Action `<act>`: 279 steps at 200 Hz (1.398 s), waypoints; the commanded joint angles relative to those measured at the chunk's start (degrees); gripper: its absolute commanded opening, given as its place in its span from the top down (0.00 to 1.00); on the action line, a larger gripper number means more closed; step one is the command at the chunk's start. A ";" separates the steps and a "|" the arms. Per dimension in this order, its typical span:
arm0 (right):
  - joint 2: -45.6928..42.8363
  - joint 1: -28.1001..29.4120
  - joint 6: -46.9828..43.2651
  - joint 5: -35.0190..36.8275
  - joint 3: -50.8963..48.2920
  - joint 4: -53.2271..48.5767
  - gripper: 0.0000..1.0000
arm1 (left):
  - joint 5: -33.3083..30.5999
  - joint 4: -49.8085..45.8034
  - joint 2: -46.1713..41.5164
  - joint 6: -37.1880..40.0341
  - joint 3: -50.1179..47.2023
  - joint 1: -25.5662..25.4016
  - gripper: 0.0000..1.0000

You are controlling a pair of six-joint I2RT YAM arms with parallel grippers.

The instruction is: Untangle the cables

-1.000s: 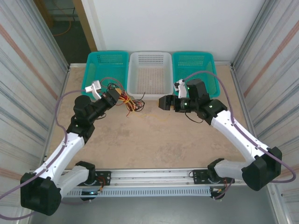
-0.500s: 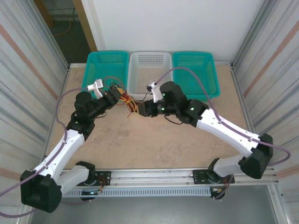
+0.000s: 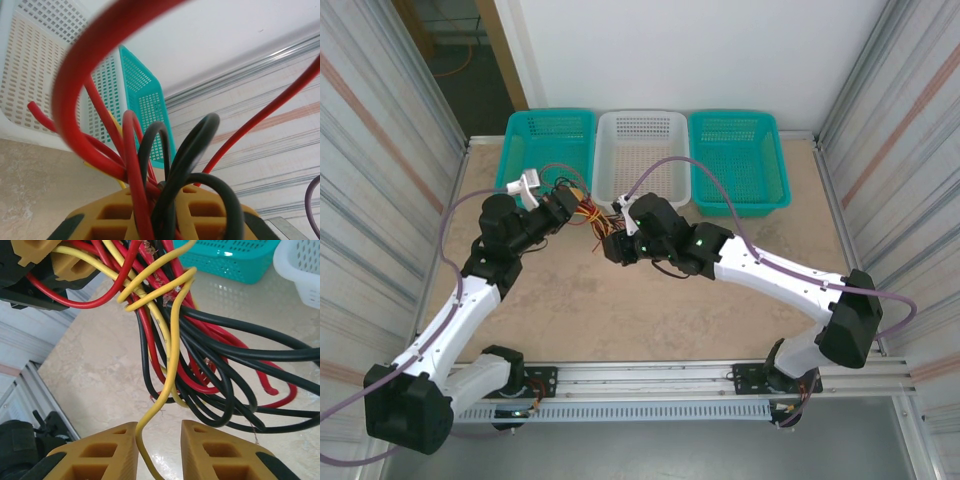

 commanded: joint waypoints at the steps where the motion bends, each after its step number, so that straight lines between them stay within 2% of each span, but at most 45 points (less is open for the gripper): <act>1: -0.98 0.20 0.64 2.46 1.44 -0.55 0.80 | 0.86 2.02 0.03 -0.76 2.29 0.50 1.00; 26: -2.00 0.09 0.19 2.94 1.53 -0.51 0.90 | 0.99 0.69 -0.23 0.35 2.47 0.91 1.00; 39: -2.71 0.07 -0.24 3.28 1.54 -0.61 1.00 | 1.01 0.23 -0.39 0.86 2.39 1.09 1.00; 69: -4.49 -0.96 -1.98 5.46 3.04 -3.35 1.00 | 2.33 -0.93 -0.08 3.22 2.63 1.33 1.00; 89: -5.50 -5.20 -2.66 4.90 4.69 -6.31 1.00 | 4.63 0.08 0.33 3.66 2.34 1.38 1.00; 126: -6.36 -16.21 -4.72 -2.60 5.00 -6.66 1.00 | 12.89 9.14 3.13 -0.84 1.27 1.03 1.00; 137: -5.89 -20.91 -4.39 -6.89 4.82 -5.73 1.00 | 15.07 11.46 3.72 -1.89 1.21 0.89 1.00; 163: -1.72 -28.68 -4.40 -15.04 4.83 -2.33 1.00 | 17.15 14.81 4.38 -6.71 1.33 0.54 1.00; 186: 3.84 -31.08 -4.46 -21.73 3.26 1.99 1.00 | 17.72 25.18 5.12 -15.59 0.71 0.23 1.00; 219: 5.97 -30.44 0.09 -24.24 -4.23 11.26 1.00 | 13.50 33.04 2.31 -21.49 0.89 2.02 1.00; 233: 4.05 -30.32 1.71 -22.61 -8.24 13.28 1.00 | 11.69 28.11 -0.51 -19.64 1.75 4.28 1.00; 251: -1.09 -32.02 3.88 -21.72 -14.67 15.65 1.00 | 6.93 12.85 -5.53 -11.37 3.44 6.81 1.00; 279: -11.96 -35.28 3.66 -20.12 -21.28 11.57 1.00 | 0.21 -3.81 -9.16 -1.90 5.20 8.41 1.00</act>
